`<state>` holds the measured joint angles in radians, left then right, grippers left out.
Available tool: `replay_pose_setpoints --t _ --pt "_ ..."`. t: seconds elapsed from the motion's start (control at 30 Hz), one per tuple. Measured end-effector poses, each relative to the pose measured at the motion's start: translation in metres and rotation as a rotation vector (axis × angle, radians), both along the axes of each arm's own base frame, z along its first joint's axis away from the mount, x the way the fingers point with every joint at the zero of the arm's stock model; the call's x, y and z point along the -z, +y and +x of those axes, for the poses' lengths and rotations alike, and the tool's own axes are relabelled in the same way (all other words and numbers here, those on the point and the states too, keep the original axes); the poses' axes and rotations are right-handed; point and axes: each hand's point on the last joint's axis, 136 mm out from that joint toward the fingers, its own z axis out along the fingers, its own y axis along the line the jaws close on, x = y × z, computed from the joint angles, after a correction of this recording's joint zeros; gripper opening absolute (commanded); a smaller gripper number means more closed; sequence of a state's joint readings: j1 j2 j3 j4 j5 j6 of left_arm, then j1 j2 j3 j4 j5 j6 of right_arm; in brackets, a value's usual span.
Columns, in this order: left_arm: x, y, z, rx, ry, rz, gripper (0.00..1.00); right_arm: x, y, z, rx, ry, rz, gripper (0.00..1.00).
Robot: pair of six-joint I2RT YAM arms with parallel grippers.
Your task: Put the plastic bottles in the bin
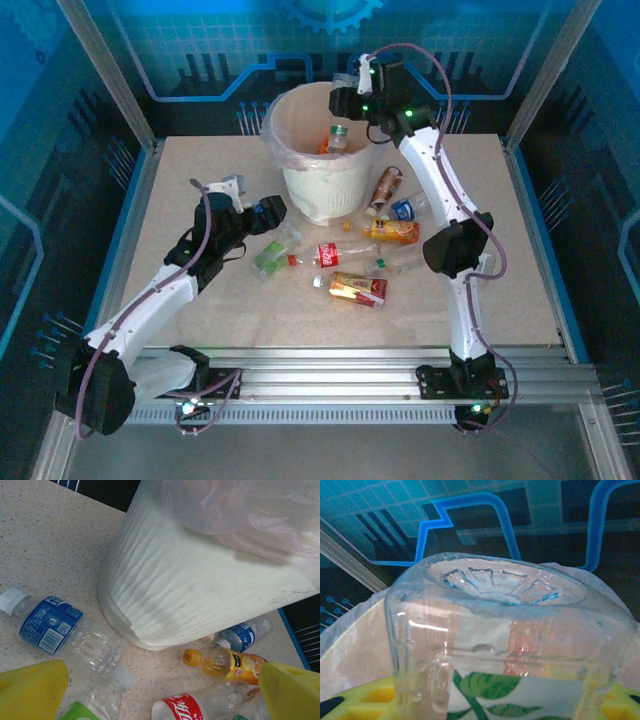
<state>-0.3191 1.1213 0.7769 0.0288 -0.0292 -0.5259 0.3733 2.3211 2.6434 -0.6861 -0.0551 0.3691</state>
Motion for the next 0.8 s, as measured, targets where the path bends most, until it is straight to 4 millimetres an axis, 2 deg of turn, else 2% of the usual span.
replay_pose_setpoints --t 0.27,0.57,0.63,0.8 --pt "-0.001 0.000 0.000 0.000 -0.004 -0.001 0.99 0.046 0.008 0.013 -0.011 0.039 -0.082 0.30" --pt "0.002 0.000 0.002 0.000 0.004 0.001 0.99 0.065 0.015 0.015 -0.021 0.047 -0.130 0.35" --pt "0.002 -0.001 0.002 0.000 0.004 0.001 0.99 0.069 0.015 0.016 -0.022 0.051 -0.135 0.41" --pt "0.002 0.000 0.002 0.000 0.004 0.001 0.99 0.073 0.015 0.015 -0.029 0.060 -0.149 0.71"
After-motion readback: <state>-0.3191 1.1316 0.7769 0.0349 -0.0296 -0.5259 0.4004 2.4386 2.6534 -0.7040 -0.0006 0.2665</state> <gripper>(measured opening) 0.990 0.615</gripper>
